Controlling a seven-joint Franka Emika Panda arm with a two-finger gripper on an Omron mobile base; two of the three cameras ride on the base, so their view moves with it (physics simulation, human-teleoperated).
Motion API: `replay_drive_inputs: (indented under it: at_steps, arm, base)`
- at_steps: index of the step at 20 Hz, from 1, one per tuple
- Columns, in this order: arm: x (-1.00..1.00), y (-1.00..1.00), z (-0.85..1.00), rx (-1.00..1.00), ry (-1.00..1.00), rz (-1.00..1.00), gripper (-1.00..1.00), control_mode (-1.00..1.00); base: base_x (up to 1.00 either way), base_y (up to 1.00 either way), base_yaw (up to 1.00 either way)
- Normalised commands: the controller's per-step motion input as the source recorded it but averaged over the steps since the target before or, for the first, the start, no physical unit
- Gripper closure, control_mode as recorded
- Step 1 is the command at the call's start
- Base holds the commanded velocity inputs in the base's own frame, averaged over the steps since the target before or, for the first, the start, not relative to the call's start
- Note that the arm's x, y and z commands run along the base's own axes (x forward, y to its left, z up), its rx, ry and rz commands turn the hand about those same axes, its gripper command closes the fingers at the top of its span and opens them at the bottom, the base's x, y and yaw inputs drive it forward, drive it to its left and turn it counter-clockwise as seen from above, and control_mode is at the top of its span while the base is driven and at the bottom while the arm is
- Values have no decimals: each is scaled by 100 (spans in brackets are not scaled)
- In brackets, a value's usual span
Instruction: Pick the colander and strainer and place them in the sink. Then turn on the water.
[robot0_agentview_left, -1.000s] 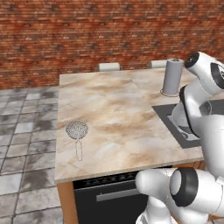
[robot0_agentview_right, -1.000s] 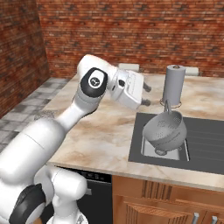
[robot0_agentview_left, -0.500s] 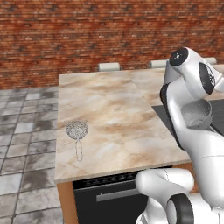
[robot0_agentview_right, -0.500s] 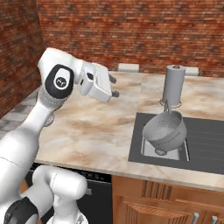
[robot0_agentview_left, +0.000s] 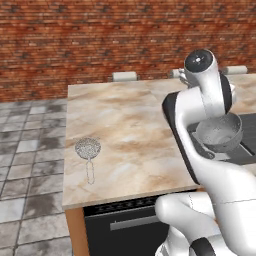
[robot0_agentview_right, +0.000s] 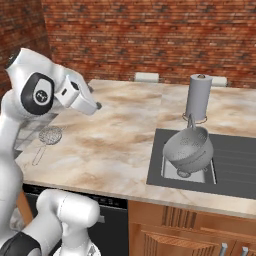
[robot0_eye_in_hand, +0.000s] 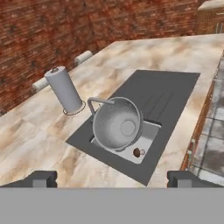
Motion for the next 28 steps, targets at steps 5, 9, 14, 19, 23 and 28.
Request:
replay_drive_inputs:
  at_steps: [5,9,14,19,23,28]
  arm:
    - [17,85,-25,26,0,37,-100,-100]
    - [41,78,-36,21,-2,32,-100,-100]
    - [60,86,-41,14,-4,26,-100,-100]
    - [54,97,-34,22,2,30,-100,-100]
    - [13,91,-19,28,13,40,-100,-100]
    - [6,50,-8,8,7,24,-100,-100]
  base:
    - [0,0,0]
    - [0,0,0]
    - [0,0,0]
    - [0,0,0]
    - [0,0,0]
    - [0,0,0]
